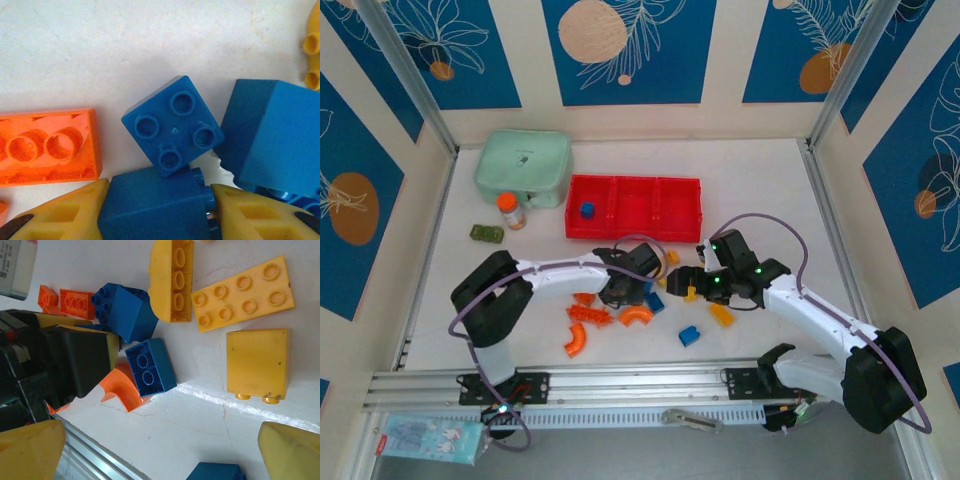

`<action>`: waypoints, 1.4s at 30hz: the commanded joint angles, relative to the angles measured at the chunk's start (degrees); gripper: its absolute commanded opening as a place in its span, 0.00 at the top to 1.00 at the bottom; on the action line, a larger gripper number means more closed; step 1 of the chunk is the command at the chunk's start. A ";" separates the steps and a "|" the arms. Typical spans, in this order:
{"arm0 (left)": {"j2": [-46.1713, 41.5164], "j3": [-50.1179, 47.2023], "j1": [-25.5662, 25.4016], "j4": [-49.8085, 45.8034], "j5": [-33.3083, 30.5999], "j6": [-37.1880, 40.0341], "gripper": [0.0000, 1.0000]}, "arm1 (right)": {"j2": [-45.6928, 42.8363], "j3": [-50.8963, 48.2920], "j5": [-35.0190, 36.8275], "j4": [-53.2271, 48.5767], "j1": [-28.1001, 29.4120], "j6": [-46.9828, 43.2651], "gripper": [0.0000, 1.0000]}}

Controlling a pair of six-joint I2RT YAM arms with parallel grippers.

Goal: Sort the legos into containers by color
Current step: Pick up the lego from the middle-left of the table, then place the lego in the container.

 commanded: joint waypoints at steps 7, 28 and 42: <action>-10.38 -1.45 0.30 -3.52 -4.46 2.02 0.59 | -1.28 5.07 -2.36 -2.18 0.72 -1.90 0.01; -1.94 20.65 24.25 -4.35 -3.45 21.20 0.64 | 12.06 16.92 -0.42 5.40 2.70 -1.99 0.01; 21.16 44.76 31.85 -8.12 -2.44 23.38 0.63 | 17.15 19.90 -3.03 6.17 -1.50 -2.34 0.01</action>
